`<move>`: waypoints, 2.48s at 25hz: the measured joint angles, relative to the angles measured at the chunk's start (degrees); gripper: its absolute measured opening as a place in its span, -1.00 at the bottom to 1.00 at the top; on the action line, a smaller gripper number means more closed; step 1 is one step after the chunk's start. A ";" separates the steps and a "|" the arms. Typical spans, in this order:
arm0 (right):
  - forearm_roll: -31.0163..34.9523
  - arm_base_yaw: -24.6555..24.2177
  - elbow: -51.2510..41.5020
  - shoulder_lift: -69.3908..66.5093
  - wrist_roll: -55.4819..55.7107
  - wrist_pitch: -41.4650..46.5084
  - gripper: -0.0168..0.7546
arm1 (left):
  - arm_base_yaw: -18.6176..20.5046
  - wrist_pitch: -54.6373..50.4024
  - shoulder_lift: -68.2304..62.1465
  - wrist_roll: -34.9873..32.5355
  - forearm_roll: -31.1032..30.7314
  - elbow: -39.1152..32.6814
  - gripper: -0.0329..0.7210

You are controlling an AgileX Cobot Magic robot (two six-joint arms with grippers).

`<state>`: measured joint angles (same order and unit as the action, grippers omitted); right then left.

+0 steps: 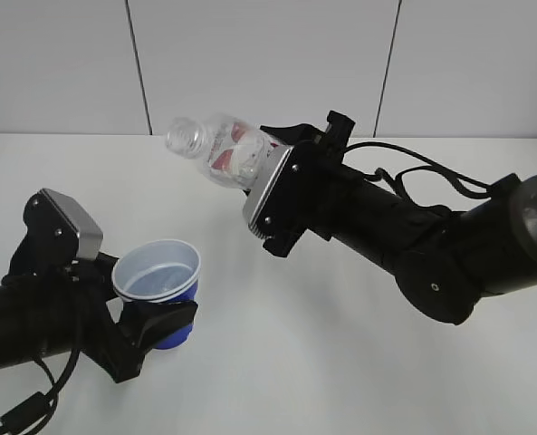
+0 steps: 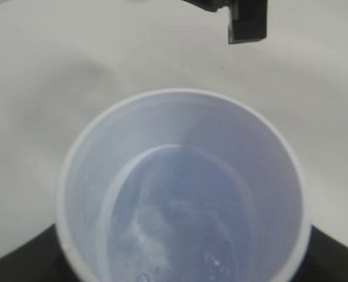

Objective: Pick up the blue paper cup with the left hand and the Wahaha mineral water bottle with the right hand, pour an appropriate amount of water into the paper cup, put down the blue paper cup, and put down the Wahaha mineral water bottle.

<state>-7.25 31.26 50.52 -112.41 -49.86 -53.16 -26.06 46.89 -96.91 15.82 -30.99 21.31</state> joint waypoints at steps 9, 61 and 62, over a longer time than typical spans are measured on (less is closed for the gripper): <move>1.05 0.00 0.00 0.00 22.22 -1.91 0.33 | 0.00 2.06 -0.82 -1.87 9.46 1.50 0.46; 1.08 0.00 0.00 0.00 37.24 -2.04 0.33 | 6.87 10.52 -26.93 -10.67 21.48 21.68 0.47; 1.08 0.00 0.00 0.00 37.24 -2.04 0.33 | 6.87 10.52 -26.93 -10.67 21.48 21.68 0.47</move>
<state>-6.18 31.26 50.52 -112.41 -12.62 -55.20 -19.19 57.41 -123.84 5.15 -9.52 42.98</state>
